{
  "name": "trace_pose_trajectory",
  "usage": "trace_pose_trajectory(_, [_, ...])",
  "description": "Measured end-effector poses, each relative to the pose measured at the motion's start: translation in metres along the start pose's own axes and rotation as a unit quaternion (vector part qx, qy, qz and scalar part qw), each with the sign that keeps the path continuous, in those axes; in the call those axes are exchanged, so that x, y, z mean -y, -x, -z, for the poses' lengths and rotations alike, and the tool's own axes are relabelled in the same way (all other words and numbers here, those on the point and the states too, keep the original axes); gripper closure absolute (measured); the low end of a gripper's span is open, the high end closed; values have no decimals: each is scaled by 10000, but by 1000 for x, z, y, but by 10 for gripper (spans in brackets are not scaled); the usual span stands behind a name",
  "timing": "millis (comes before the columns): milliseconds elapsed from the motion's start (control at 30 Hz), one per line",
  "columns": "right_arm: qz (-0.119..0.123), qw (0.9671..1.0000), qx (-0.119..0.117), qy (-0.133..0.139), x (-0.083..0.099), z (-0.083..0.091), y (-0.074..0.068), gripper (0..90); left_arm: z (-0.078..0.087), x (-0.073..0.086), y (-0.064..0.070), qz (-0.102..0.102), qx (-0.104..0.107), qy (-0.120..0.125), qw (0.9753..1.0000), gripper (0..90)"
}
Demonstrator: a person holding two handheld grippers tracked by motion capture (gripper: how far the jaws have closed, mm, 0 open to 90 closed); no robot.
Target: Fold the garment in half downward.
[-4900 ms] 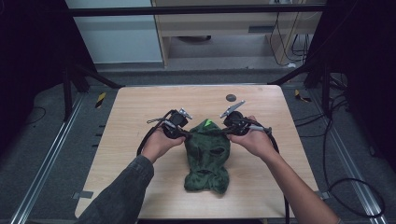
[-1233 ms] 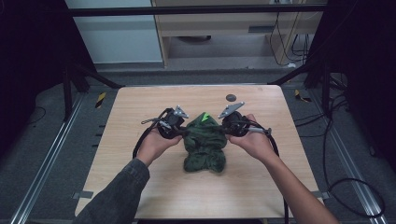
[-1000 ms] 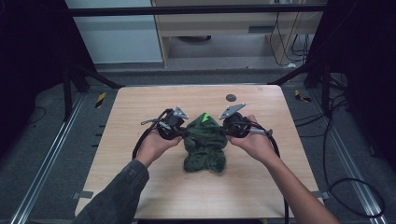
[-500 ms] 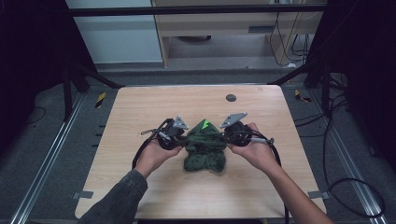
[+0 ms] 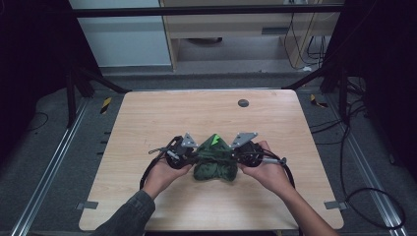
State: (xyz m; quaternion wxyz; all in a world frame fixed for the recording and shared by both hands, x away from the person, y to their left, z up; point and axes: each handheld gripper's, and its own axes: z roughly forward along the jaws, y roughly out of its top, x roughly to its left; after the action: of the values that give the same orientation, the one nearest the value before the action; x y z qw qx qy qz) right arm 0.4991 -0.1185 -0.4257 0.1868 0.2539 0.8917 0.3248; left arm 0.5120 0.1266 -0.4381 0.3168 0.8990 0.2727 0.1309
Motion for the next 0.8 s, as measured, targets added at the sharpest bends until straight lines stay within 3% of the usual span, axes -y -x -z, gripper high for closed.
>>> trace_pose_trajectory(333, [16,10000,-65,23,15,0,-13,831,-5,15,12,-66,-14,20,10000,766])
trace_pose_trajectory(800, [33,9999,-146,-1,31,-1,-23,811,-6,23,15,-38,36,10,10000,734])
